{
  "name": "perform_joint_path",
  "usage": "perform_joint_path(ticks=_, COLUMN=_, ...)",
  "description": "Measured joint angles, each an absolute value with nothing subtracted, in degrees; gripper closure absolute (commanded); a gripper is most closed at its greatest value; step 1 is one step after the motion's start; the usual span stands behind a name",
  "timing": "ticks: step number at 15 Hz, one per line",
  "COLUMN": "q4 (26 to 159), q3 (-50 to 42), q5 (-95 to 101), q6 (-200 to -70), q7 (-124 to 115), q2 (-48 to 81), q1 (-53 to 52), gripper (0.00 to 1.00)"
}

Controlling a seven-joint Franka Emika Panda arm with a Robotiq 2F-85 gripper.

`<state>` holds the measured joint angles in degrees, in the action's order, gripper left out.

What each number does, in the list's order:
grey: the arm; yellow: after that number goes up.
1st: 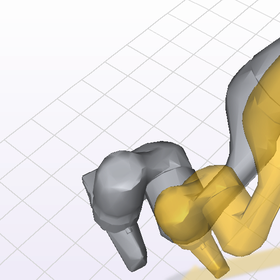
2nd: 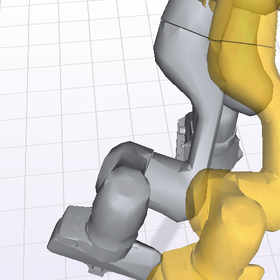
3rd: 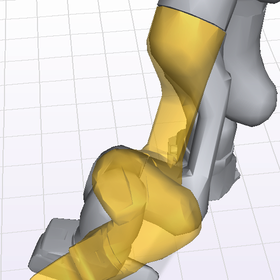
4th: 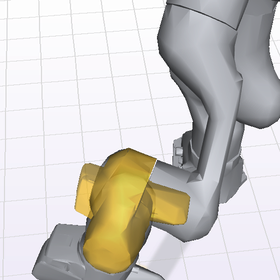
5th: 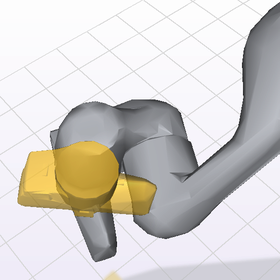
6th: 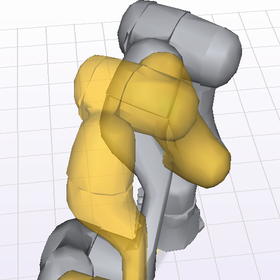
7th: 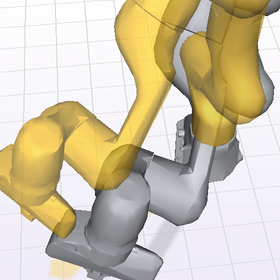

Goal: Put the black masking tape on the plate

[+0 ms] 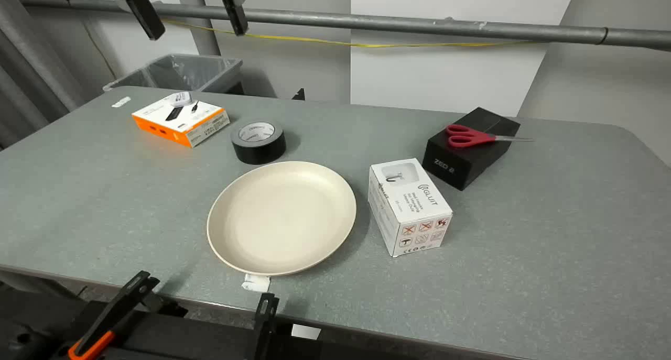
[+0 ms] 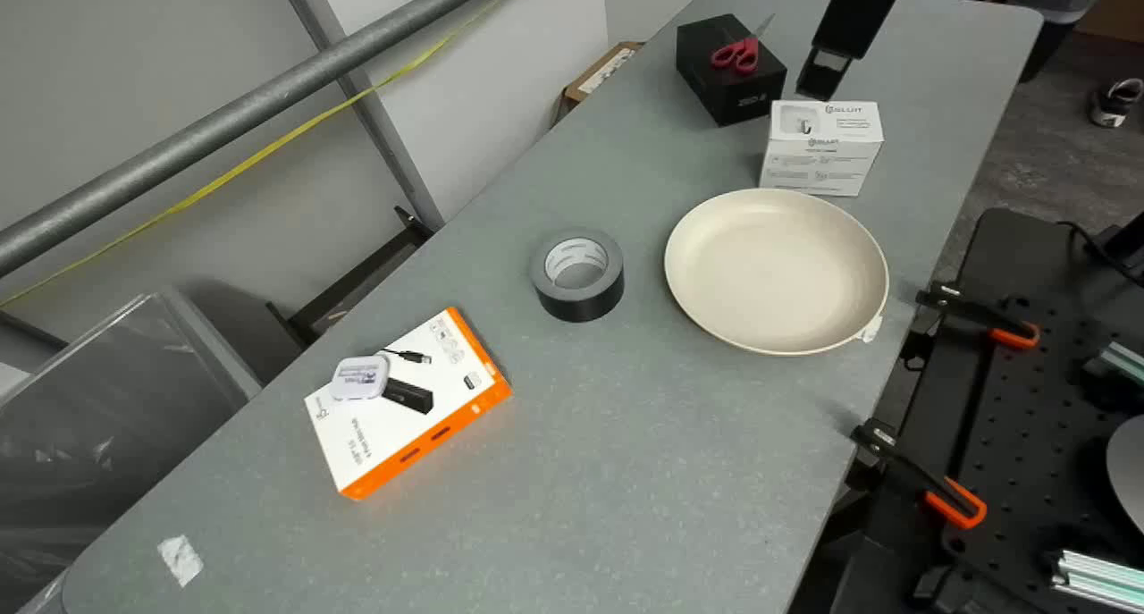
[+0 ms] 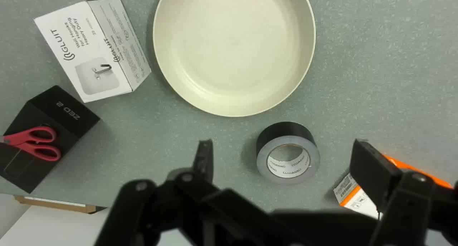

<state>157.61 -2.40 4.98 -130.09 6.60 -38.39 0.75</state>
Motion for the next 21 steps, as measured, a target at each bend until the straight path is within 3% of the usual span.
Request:
perform_joint_path(ticks=7, q4=157.17, q3=-2.28, q5=4.98, q6=-131.7, q7=6.56, q2=-36.33, q1=0.74, gripper=0.0)
perform_joint_path(ticks=14, q4=152.44, q3=-2.58, q5=4.9, q6=-151.52, q7=6.15, q2=-14.92, q1=0.76, gripper=0.0)
perform_joint_path(ticks=21, q4=146.27, q3=-2.59, q5=4.58, q6=-154.26, q7=5.99, q2=-4.54, q1=0.83, gripper=0.0)
